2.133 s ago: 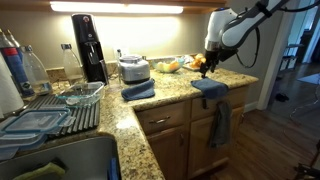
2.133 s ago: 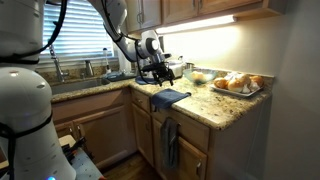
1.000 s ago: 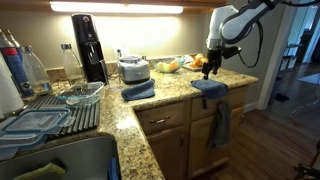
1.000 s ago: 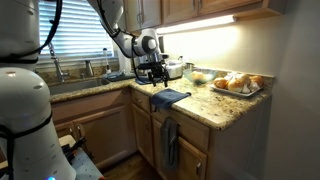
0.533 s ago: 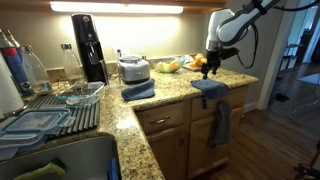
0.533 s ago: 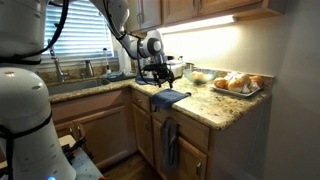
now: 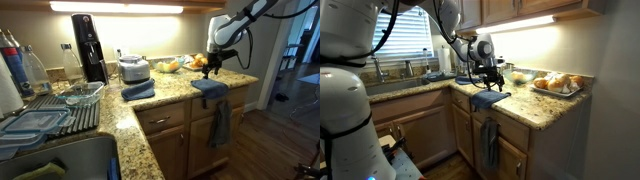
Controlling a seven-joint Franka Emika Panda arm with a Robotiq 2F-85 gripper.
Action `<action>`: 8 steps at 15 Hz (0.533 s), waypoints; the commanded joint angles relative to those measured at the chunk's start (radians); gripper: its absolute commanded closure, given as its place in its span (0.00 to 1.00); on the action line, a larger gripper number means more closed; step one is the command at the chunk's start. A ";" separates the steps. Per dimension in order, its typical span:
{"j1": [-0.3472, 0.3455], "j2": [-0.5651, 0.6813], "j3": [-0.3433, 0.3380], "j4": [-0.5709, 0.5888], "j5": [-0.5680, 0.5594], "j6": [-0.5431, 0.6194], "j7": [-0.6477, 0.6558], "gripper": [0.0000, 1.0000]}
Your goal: Unhang the cloth on the left from the drawer and place it on the countertop, hang the cloth back on the drawer
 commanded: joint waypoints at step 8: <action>-0.050 0.179 0.001 0.220 0.135 -0.167 0.013 0.00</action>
